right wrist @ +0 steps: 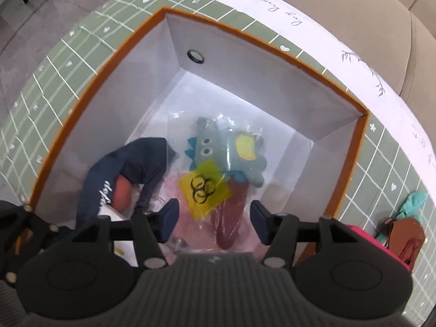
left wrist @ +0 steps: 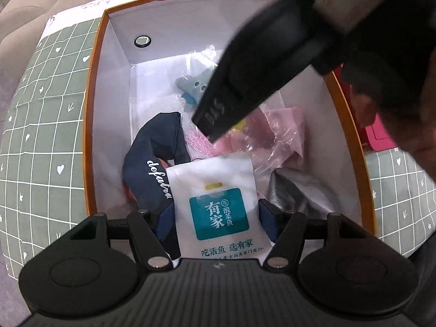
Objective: Organize soft objects
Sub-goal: 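Open both grippers to drop the bag and packet into the white box, then move both grippers back to the brown cloth and teal-haired doll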
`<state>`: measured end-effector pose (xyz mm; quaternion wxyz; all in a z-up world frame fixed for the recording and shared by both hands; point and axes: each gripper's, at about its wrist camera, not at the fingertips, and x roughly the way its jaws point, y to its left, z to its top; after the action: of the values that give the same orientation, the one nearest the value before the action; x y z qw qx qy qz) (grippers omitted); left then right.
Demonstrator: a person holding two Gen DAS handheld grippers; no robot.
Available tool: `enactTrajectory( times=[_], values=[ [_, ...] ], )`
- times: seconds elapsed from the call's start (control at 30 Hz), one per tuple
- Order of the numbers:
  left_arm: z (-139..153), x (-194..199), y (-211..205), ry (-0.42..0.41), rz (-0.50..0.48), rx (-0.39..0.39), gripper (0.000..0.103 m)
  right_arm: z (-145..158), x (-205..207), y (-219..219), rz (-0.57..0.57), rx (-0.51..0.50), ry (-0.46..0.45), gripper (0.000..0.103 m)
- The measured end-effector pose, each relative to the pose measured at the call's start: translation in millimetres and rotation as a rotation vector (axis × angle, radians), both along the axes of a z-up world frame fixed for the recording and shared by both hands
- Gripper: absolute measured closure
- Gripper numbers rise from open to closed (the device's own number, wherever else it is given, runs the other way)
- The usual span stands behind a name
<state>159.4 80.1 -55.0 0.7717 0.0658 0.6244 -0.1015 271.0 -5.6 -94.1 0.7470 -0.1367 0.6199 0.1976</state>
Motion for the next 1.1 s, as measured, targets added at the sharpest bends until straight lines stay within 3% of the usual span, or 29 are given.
enactTrajectory(
  times=[0.3, 0.43, 0.53, 0.73, 0.87, 1.1],
  values=[
    [-6.5, -2.5, -0.6, -0.023, 0.01, -0.004, 0.027, 38.0, -5.3, -12.9, -0.038, 0.066, -0.054, 0.042],
    [-8.8, -6.2, 3.8, -0.026, 0.039, -0.029, 0.018, 45.5, -11.3, -13.1, -0.03, 0.076, -0.068, 0.043],
    [-10.6, -3.5, 3.8, -0.02, 0.044, 0.026, 0.015, 46.2, -16.9, -13.6, -0.026, 0.081, -0.068, 0.043],
    [-11.0, -3.6, 4.2, -0.014, 0.041, 0.048, 0.009, 43.7, -24.4, -15.4, -0.015, 0.08, -0.065, 0.043],
    [0.6, -8.2, 7.8, -0.083, 0.043, 0.074, 0.009, 44.8, -26.2, -19.1, -0.019, 0.09, -0.068, 0.043],
    [10.1, -12.8, 11.3, -0.041, -0.006, -0.009, 0.01, 52.2, -32.4, -22.9, -0.024, 0.124, -0.085, 0.041]
  ],
)
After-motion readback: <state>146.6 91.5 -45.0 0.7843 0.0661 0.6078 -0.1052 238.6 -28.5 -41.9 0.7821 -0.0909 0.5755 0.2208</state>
